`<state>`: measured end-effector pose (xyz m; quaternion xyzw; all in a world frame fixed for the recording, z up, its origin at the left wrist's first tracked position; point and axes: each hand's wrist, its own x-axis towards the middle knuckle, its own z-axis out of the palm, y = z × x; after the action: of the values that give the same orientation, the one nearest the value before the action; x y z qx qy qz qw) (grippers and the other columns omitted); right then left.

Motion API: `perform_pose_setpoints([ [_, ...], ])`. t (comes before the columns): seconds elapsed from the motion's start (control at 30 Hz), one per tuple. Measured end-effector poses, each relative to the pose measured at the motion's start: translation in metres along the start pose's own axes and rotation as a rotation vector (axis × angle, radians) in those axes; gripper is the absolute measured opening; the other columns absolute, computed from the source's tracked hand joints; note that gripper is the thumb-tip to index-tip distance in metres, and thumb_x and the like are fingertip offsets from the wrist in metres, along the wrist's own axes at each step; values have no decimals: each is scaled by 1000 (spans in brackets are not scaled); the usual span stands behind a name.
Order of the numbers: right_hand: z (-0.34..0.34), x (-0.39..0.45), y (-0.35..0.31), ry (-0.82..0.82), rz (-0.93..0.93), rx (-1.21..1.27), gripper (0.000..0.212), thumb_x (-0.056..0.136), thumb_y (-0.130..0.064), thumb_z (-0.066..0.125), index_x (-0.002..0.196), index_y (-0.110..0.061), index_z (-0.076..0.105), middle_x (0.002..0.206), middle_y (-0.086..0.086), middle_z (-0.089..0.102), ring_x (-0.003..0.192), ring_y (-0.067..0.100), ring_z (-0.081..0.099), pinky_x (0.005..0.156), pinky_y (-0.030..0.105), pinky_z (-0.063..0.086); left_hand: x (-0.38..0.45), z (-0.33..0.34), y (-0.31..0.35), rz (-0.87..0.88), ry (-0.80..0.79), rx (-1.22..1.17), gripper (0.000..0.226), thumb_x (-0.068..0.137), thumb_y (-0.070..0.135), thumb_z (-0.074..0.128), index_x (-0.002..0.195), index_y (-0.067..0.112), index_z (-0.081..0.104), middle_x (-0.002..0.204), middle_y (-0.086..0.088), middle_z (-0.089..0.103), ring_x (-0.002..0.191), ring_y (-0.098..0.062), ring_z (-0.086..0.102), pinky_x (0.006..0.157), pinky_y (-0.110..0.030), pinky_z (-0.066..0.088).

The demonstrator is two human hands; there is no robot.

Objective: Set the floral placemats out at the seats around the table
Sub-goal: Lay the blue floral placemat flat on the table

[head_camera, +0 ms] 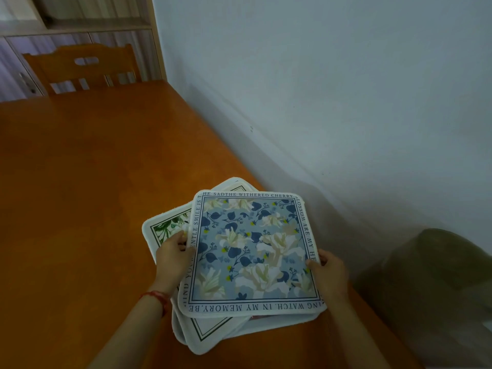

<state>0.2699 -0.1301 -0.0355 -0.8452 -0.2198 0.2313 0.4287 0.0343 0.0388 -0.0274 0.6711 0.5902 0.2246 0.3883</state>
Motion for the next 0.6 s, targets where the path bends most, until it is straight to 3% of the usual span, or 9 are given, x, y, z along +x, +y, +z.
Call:
perform_pose_setpoints([
  [0.1,-1,1,0,2,13,-23,17,88,-6,57,104,-8,63,78,-4,60,60,-2,54,39,6,39,6,-4,0,-53,-40,-75,15,83,2,63,95,10,68,93,-13,70,81,-28,65,78,-39,53],
  [0.27,-2,1,1,29,51,-4,15,85,-9,63,99,-10,59,86,0,62,63,0,55,48,15,40,5,-4,0,-83,-80,-143,22,82,3,65,103,7,69,85,-9,69,77,-28,66,76,-41,56],
  [0.43,-6,-1,-1,24,62,59,12,83,-11,65,91,-10,56,77,-5,59,64,7,59,50,18,41,1,-3,-1,-138,-107,-212,19,80,-1,65,98,4,66,90,-14,69,77,-30,66,76,-45,56],
  [0.6,-12,-5,-1,-12,101,109,12,83,-13,66,88,-9,57,79,2,63,65,14,62,51,24,46,-7,-8,4,-127,-98,-256,17,82,0,64,95,8,60,85,-8,65,74,-27,64,73,-42,56],
])
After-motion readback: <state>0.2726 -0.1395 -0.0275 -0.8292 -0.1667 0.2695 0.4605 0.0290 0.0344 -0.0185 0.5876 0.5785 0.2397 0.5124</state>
